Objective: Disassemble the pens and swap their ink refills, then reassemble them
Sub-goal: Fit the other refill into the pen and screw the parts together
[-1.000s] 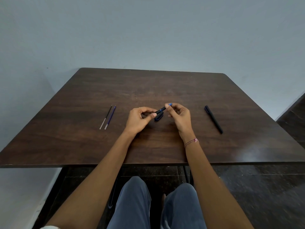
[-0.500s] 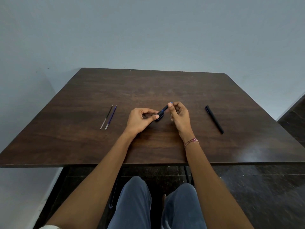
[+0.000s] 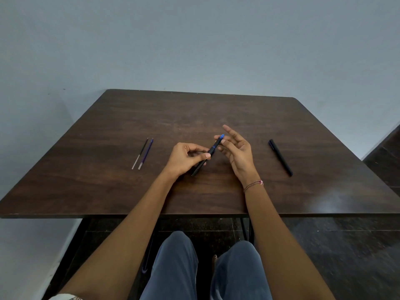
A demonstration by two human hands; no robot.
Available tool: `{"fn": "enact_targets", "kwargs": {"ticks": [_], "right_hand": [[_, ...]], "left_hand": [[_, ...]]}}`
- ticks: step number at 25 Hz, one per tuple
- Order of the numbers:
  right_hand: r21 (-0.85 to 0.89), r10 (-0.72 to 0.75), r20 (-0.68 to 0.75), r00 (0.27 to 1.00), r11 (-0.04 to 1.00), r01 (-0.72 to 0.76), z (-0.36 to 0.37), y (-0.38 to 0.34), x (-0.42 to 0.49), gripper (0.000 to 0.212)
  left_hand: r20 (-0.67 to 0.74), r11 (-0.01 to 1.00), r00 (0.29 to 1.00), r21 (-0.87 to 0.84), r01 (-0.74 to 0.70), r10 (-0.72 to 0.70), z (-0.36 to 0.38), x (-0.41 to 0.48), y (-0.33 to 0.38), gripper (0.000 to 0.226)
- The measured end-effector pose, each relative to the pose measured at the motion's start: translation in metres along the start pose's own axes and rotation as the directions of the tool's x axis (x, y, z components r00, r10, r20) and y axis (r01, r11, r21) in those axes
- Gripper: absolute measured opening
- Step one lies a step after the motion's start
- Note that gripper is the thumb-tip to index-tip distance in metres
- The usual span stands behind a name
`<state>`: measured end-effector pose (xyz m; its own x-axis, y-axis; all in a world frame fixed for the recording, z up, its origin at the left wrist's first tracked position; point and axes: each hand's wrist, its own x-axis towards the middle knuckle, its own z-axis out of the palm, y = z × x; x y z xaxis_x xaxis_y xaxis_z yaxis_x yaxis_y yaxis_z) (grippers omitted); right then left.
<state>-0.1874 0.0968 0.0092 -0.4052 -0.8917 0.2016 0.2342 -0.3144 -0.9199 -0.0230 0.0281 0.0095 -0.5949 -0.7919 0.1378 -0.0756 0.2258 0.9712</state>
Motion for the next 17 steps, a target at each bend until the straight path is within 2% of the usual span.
{"fn": "enact_targets", "kwargs": {"ticks": [5,9,12,14,17], "right_hand": [[0.004,0.023,0.003,1.000,1.000,-0.023,0.001,0.000,0.002,0.032],[-0.055,0.013,-0.037,0.999,0.998,-0.015,0.002,0.000,0.002,0.023],[0.042,0.041,-0.065,0.997,0.998,-0.039,0.001,-0.001,0.002,0.015],[0.120,0.085,-0.047,0.995,0.990,-0.079,-0.001,-0.003,0.003,0.023],[0.092,0.084,0.025,0.996,0.992,-0.086,-0.001,-0.003,0.002,0.027]], "left_hand": [[0.077,0.995,0.995,-0.081,0.067,-0.060,-0.002,-0.002,0.006,0.016],[0.128,0.982,0.988,-0.157,0.102,-0.083,0.005,-0.003,0.006,0.015],[0.125,0.971,0.988,-0.211,0.113,-0.088,0.010,-0.003,0.005,0.015],[0.109,0.965,0.990,-0.233,0.116,-0.093,0.008,-0.002,0.004,0.017],[0.114,0.964,0.989,-0.240,0.116,-0.091,0.006,-0.002,0.003,0.018]]}}
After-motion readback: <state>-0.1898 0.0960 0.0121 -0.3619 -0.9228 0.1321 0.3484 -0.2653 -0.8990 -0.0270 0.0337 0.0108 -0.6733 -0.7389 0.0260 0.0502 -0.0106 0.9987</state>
